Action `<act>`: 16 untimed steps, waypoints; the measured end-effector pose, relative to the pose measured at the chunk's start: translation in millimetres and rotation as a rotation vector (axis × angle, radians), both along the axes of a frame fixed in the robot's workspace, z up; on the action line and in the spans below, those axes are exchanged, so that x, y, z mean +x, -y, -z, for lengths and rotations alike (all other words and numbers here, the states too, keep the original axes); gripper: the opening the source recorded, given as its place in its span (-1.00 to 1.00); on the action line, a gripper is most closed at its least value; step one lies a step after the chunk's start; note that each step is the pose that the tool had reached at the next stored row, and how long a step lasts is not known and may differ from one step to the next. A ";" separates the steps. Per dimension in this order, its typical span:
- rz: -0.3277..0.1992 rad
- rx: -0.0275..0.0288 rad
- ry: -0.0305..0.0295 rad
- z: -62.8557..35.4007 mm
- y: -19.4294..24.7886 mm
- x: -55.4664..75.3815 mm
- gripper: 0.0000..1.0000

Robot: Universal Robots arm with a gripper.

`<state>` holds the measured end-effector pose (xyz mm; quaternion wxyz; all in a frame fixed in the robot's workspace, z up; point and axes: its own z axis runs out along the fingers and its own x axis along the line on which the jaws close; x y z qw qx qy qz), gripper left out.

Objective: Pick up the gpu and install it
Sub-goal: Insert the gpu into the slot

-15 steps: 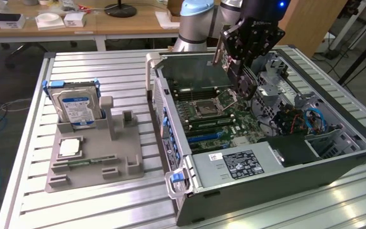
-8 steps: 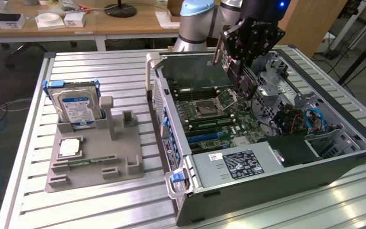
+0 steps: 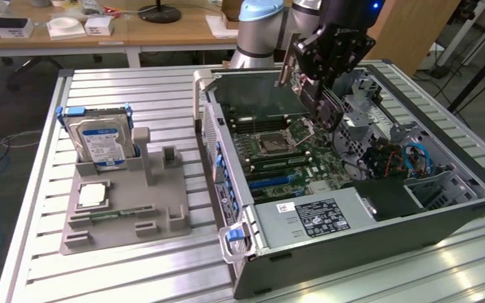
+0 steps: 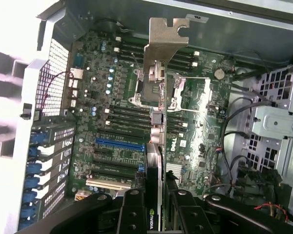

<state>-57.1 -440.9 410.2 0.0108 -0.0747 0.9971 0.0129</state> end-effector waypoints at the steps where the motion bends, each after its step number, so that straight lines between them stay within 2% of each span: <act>1: -0.009 0.0001 0.0000 0.1 0.0 0.0 -0.48; 16: -0.140 0.0001 0.0000 0.2 0.0 0.0 -0.48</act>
